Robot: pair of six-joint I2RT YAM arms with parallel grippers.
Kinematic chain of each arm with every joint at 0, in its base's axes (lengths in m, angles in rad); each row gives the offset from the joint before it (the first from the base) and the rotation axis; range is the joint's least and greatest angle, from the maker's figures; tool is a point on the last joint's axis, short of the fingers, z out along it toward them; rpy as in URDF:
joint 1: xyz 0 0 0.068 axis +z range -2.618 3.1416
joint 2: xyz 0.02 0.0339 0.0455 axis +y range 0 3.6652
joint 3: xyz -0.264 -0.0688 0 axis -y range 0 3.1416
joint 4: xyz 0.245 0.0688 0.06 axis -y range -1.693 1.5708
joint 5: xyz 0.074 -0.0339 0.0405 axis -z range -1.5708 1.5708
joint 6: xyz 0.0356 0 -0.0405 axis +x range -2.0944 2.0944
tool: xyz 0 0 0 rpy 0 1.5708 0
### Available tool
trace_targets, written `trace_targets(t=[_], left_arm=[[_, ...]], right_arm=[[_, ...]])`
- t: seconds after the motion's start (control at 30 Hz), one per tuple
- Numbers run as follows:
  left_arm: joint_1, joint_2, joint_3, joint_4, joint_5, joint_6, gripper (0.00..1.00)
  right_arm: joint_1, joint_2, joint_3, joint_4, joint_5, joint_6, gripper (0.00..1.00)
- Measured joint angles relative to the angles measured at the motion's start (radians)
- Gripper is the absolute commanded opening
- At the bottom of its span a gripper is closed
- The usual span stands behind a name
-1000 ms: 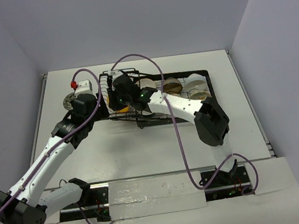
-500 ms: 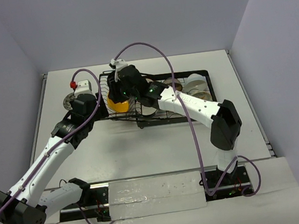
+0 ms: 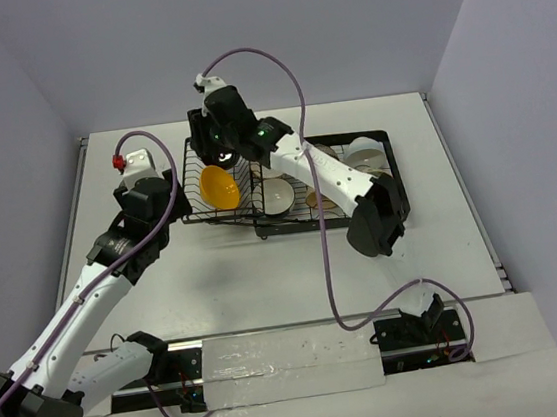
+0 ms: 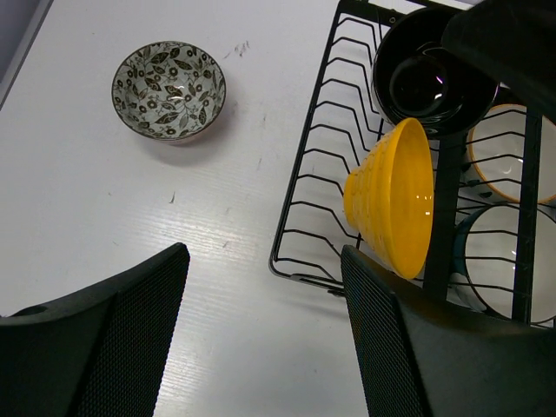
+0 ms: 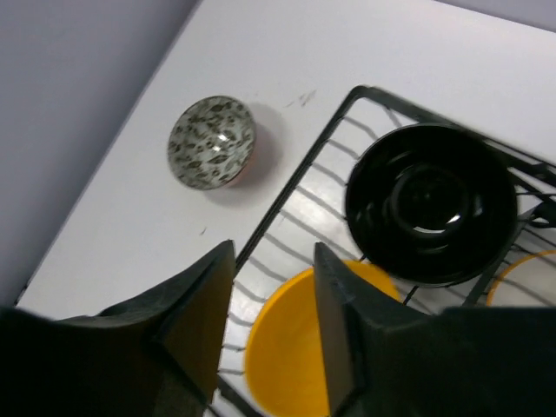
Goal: Load the bowls into the dish rack
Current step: Place the bowl in the dish rack, then pick up the bowl from the corner of the board.
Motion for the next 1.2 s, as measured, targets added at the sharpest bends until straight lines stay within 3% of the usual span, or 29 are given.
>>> trace_targets(t=[0.2, 0.53, 0.73, 1.0, 1.2], left_arm=[[0.000, 0.000, 0.000, 0.000, -0.018, -0.003, 0.76], [0.011, 0.002, 0.000, -0.001, -0.049, -0.015, 0.77], [0.176, 0.052, 0.002, -0.010, -0.046, -0.078, 0.77], [0.446, 0.334, 0.141, -0.060, 0.092, -0.170, 0.76], [0.520, 0.518, 0.301, -0.098, 0.122, -0.219, 0.78]], right_arm=[[-0.075, 0.138, 0.136, -0.060, -0.001, -0.005, 0.53], [-0.090, 0.173, 0.051, -0.005, -0.160, -0.027, 0.53], [-0.039, 0.157, 0.024, 0.050, -0.252, -0.068, 0.53], [-0.016, -0.160, -0.343, 0.129, -0.271, -0.136, 0.56], [-0.016, -0.433, -0.550, 0.193, -0.256, -0.188, 0.58]])
